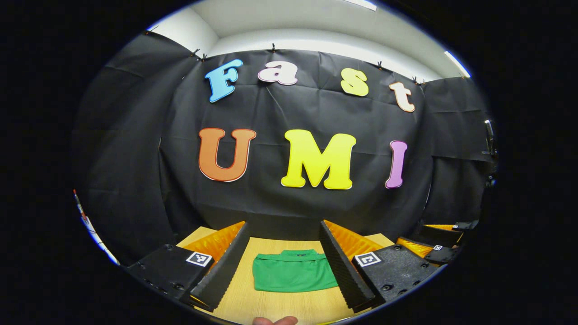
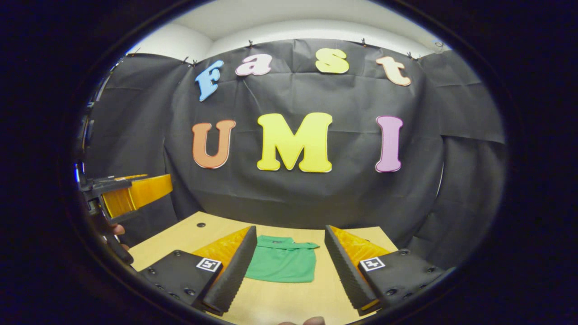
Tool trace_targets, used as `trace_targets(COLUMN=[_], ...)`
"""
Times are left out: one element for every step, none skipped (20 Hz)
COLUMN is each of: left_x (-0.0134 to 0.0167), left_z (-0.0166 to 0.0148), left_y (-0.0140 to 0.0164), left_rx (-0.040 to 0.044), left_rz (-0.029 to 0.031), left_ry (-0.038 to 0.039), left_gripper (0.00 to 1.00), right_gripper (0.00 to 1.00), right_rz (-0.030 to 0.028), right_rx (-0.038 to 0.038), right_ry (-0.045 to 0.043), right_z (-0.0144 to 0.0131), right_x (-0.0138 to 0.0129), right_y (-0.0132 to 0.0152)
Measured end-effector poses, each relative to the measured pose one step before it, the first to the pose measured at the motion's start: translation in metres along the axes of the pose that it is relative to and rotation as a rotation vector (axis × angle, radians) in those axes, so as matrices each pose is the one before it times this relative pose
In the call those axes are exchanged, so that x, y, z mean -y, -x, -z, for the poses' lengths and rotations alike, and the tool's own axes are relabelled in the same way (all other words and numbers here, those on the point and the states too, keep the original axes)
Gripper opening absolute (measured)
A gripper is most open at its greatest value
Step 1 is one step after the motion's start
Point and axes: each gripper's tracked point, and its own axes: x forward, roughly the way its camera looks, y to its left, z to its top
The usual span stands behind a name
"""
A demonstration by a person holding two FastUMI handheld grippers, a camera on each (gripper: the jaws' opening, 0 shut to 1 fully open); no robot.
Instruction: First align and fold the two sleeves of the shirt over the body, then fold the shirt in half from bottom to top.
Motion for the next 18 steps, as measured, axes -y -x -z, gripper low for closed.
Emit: trace_targets(left_x=[-0.00030,0.00379,0.00259,0.00368,0.00351,0.00087,-0.00001,0.00194,0.00149,-0.00009,-0.00131,-0.00070,-0.00082,-0.00082,-0.00101,-0.00092,0.00032,0.00031], left_z=[0.00282,0.00570,0.00460,0.00253,0.00005,-0.00207,-0.00240,-0.00266,-0.00159,-0.00011,-0.00107,-0.00131,-0.00162,-0.00013,0.00052,0.00021,0.00043,0.00094], left_y=[0.00509,0.00427,0.00451,0.00260,0.00139,0.00022,-0.00089,0.00050,-0.00006,0.00079,-0.00019,-0.00119,-0.00126,-0.00196,-0.00098,-0.00035,-0.00133,-0.00081], left_rx=[0.00146,-0.00706,-0.00580,-0.00592,-0.00191,0.00139,0.00716,0.00974,0.00711,0.00207,0.00261,0.00336,0.00415,0.00005,-0.00155,-0.00111,-0.00152,-0.00377], left_rz=[-0.00394,0.00405,0.00304,0.00746,0.00856,0.00066,-0.00084,0.00534,0.00487,0.00169,-0.00052,-0.00016,-0.00066,-0.00068,-0.00255,-0.00104,0.00059,0.00020], left_ry=[-0.00316,0.00622,0.00772,0.00037,-0.01456,-0.02362,-0.01543,-0.00291,-0.00086,-0.00457,-0.00625,-0.00278,-0.00086,-0.00171,-0.00324,-0.00120,0.00202,0.00152], left_gripper=[0.99,1.00,0.98,0.99,0.99,0.99,1.00,0.99,0.98,1.00,0.98,0.98,0.99,0.99,0.99,0.99,0.98,1.00], right_gripper=[0.93,0.92,0.92,0.93,0.93,0.93,0.93,0.93,0.93,0.93,0.93,0.93,0.93,0.93,0.93,0.93,0.93,0.93], right_rz=[0.00351,0.00364,-0.00086,-0.00181,0.00042,-0.00232,-0.00046,0.00300,0.00409,0.00402,0.00354,0.00160,-0.00060,-0.00251,-0.00402,-0.00269,-0.00054,0.00114], right_rx=[0.01507,0.01025,0.00546,-0.00116,-0.00449,-0.00545,-0.00473,-0.00227,0.00056,0.00227,0.00486,0.00302,0.00255,0.00162,0.00066,-0.00072,0.00081,0.00053], right_ry=[0.00836,0.01589,0.00967,0.00052,-0.00486,-0.00860,-0.00711,-0.00398,-0.00343,-0.00220,-0.00190,-0.00085,0.00178,0.00257,0.00394,0.00220,0.00170,0.00161], right_z=[-0.00149,-0.00173,-0.00016,0.00011,0.00168,0.00116,0.00106,-0.00070,-0.00048,-0.00162,-0.00158,-0.00115,-0.00064,-0.00024,0.00012,-0.00121,0.00066,0.00005], right_x=[-0.00086,-0.00016,-0.00225,-0.00159,0.00001,-0.00108,0.00008,0.00105,0.00223,0.00072,0.00001,-0.00018,-0.00062,-0.00095,-0.00159,-0.00090,-0.00013,0.00043], right_y=[0.00506,0.00323,0.00342,0.00234,0.00032,0.00058,0.00067,-0.00015,-0.00103,-0.00079,0.00042,-0.00093,0.00013,-0.00159,-0.00102,-0.00082,-0.00293,-0.00323])
